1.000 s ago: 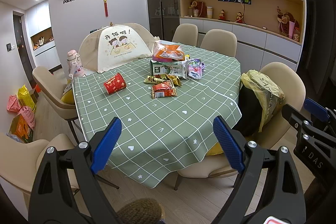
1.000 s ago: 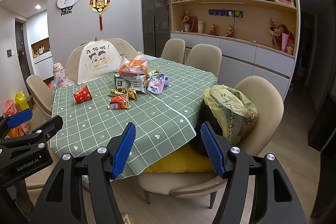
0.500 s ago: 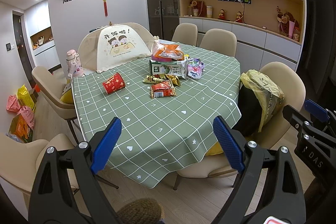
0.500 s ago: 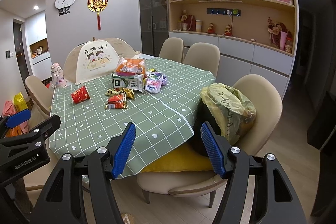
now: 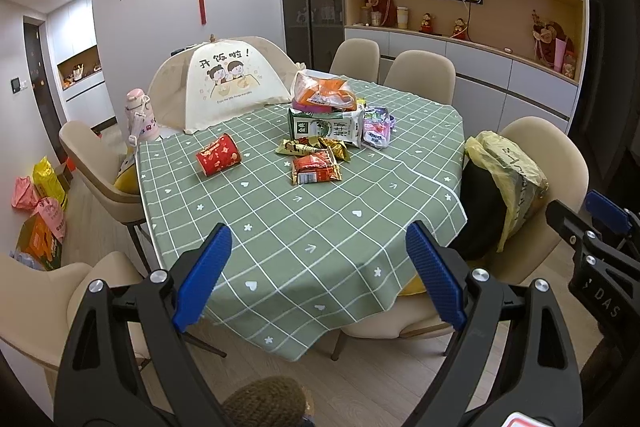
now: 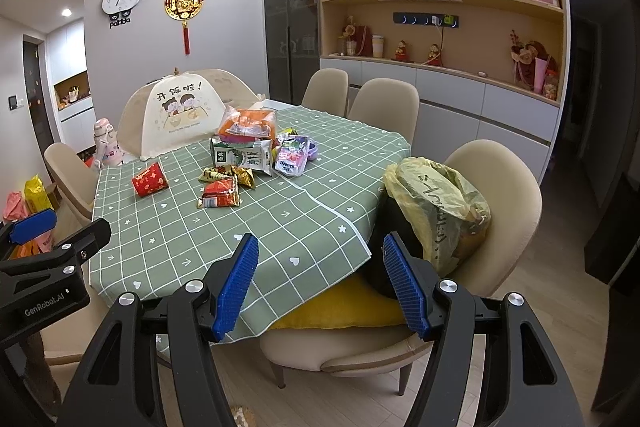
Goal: Collect trash
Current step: 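Reach the left tool to the red paper cup and grasp it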
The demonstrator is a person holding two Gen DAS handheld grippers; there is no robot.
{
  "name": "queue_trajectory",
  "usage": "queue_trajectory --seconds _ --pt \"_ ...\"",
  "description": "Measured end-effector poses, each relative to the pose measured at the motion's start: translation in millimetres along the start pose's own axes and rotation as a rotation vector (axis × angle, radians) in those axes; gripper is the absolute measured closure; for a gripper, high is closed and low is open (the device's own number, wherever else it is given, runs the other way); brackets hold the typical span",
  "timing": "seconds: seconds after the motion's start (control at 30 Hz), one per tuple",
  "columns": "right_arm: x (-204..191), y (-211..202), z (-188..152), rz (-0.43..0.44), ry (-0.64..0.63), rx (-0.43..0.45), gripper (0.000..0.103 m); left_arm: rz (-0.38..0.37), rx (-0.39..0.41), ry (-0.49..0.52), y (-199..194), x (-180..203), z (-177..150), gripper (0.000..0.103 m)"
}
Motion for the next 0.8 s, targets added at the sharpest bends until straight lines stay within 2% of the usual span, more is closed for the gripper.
queue_trajectory --seconds 0.17,0.27,0.33,0.43,0.47,0.53,0.6,0.8 --pt "-6 18 8 -0.016 -0.009 -0.015 0.041 0.005 0.021 0.019 25 -24 19 0.018" --pt "-11 34 15 -0.025 -0.010 -0.035 0.041 -0.028 0.038 0.045 56 -49 34 0.014" --pt "-17 47 20 -0.029 -0.009 -0.049 0.041 -0.017 0.045 0.060 78 -66 43 0.010" --pt "-29 70 31 -0.044 -0.006 -0.077 0.041 0.005 0.069 0.061 120 -100 57 0.009" --pt "-35 80 36 -0.048 -0.003 -0.090 0.041 0.005 0.058 0.062 134 -111 60 0.009" --pt "-45 95 43 -0.060 -0.002 -0.106 0.041 0.004 -0.014 0.065 169 -136 68 0.009" --pt "-56 109 50 -0.071 -0.002 -0.117 0.041 -0.040 -0.064 0.085 199 -156 77 0.009" --pt "-93 158 59 -0.085 0.021 -0.216 0.041 -0.105 -0.087 0.121 269 -201 121 0.018"
Point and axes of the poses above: each gripper's, at about its wrist camera, not at the fingertips, and y roughly the way its jaws point, x to its right, z to its top, the point moved 7 cm from there along y, roughly the way its jaws point, and after that the axes turned 10 degrees about -x, right-handed, at the moved point
